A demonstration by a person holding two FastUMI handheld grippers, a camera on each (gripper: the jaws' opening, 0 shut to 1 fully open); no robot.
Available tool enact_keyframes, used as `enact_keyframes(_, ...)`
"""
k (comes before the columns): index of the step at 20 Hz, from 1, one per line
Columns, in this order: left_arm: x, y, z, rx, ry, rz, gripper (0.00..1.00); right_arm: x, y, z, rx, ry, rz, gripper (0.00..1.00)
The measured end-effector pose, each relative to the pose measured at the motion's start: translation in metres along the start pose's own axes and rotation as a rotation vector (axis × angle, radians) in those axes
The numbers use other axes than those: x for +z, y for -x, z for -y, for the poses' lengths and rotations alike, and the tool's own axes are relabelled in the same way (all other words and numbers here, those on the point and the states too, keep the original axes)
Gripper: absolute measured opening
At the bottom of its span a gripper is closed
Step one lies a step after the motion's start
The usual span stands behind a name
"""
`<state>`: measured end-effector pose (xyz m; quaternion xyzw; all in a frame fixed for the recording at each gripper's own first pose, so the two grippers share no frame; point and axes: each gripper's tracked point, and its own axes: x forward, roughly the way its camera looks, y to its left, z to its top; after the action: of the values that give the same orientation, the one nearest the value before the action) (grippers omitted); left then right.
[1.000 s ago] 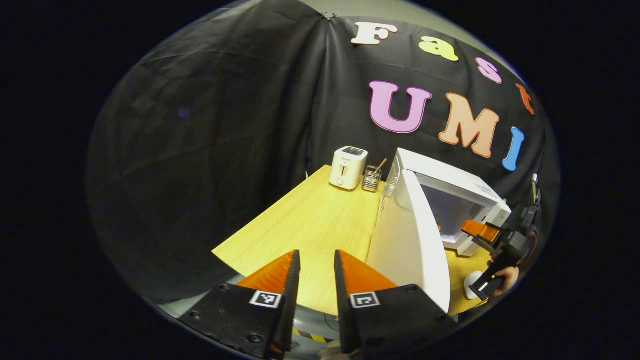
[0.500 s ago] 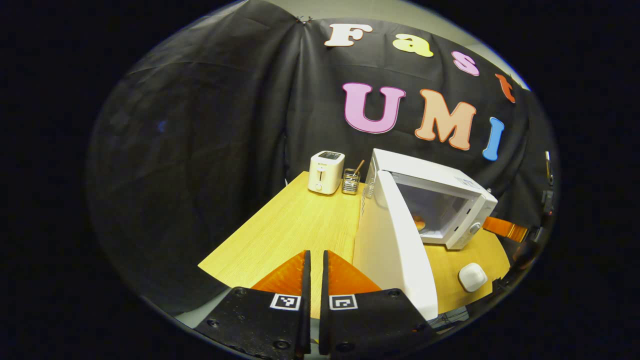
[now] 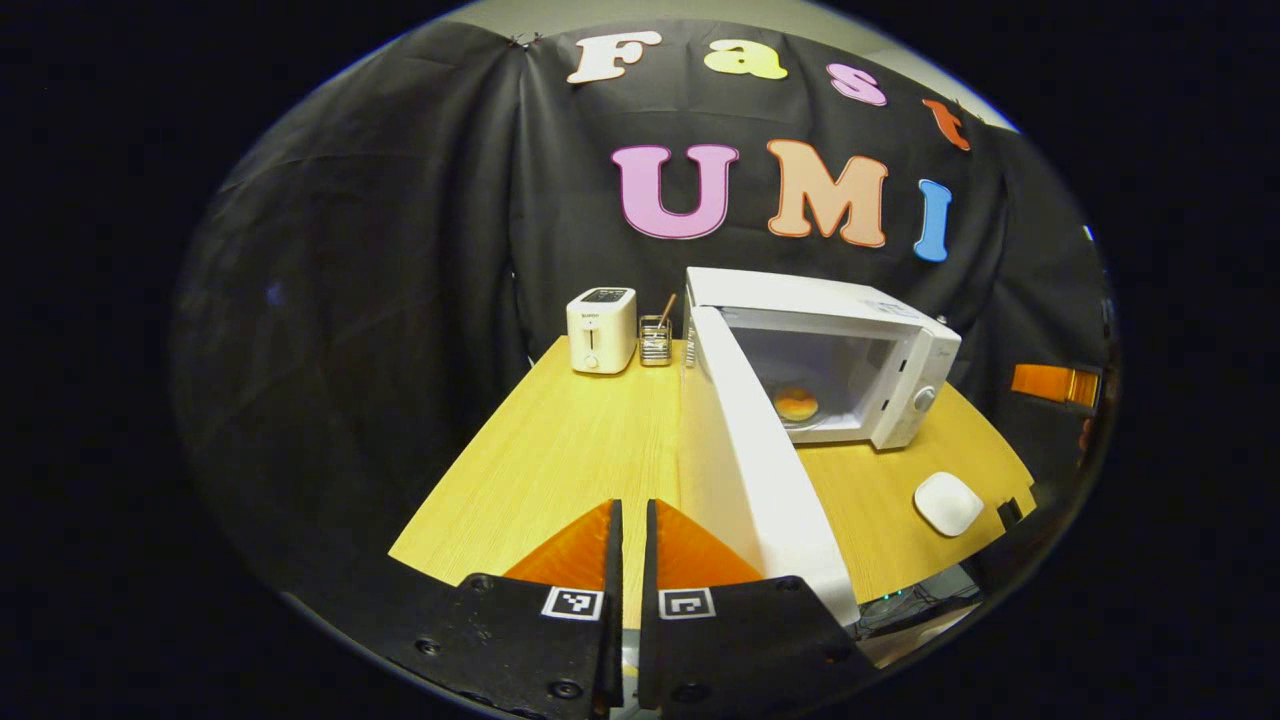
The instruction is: Open the microwave oven with the left hand, put the food in, and close the microwave oven.
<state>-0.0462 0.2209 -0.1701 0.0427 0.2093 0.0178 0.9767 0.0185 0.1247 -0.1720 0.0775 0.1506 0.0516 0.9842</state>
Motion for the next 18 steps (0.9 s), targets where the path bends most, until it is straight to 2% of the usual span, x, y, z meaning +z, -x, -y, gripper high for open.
enact_keyframes(3, -0.001, 0.003, 0.016, -0.024, 0.007, -0.009, 0.06, 0.007, 0.005, 0.015, -0.024, 0.022, 0.011, 0.91)
enact_keyframes(8, 0.001, 0.005, 0.055, -0.07, 0.028, -0.019, 0.06, 0.015, 0.016, 0.035, -0.011, 0.021, 0.006, 0.9)
enact_keyframes(13, 0.004, 0.001, 0.098, -0.102, 0.016, -0.039, 0.06, 0.02, 0.023, 0.072, -0.06, 0.009, 0.012, 0.91)
enact_keyframes(14, 0.005, 0.001, 0.106, -0.112, 0.014, -0.041, 0.06, 0.022, 0.026, 0.079, -0.068, 0.004, 0.012, 0.99)
enact_keyframes(17, 0.012, -0.009, 0.133, -0.148, 0.023, -0.037, 0.06, 0.028, 0.032, 0.104, -0.102, -0.003, 0.024, 0.99)
enact_keyframes(18, 0.014, -0.014, 0.142, -0.16, 0.029, -0.035, 0.06, 0.029, 0.034, 0.113, -0.113, -0.006, 0.027, 0.91)
